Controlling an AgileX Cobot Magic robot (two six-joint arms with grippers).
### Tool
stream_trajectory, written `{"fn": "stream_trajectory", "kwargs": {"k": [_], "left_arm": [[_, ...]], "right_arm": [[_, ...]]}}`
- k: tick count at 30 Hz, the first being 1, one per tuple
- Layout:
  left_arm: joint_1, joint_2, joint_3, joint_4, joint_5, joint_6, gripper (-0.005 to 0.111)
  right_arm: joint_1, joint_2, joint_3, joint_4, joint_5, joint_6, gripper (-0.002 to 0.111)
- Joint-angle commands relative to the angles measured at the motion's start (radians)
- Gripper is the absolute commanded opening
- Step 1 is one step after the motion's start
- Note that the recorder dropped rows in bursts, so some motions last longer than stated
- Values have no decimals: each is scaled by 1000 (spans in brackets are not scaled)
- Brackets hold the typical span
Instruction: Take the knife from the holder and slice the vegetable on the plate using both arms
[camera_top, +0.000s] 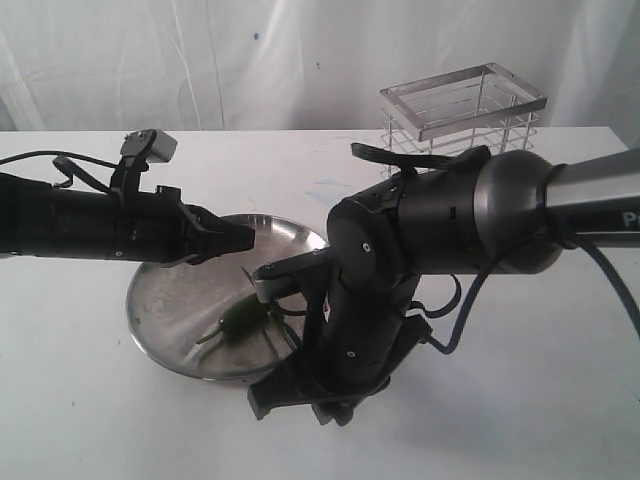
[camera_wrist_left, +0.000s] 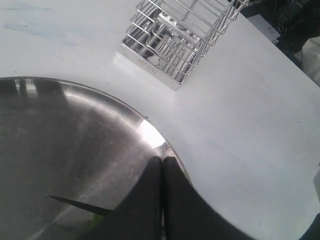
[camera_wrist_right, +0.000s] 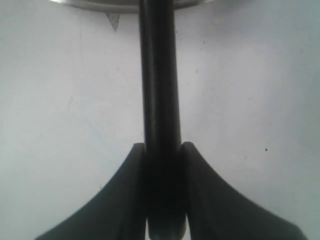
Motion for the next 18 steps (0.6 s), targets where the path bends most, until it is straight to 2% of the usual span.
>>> {"fn": "stream_trajectory", "kwargs": {"k": [1,18], "left_arm": [[-4,16,-5,-13,15,3,0],[-4,17,-5,-28,13,26,0]], "right_arm": [[-6,-2,3,3,-29,-14,0],[-6,38,3,42,-27,-14,0]]}}
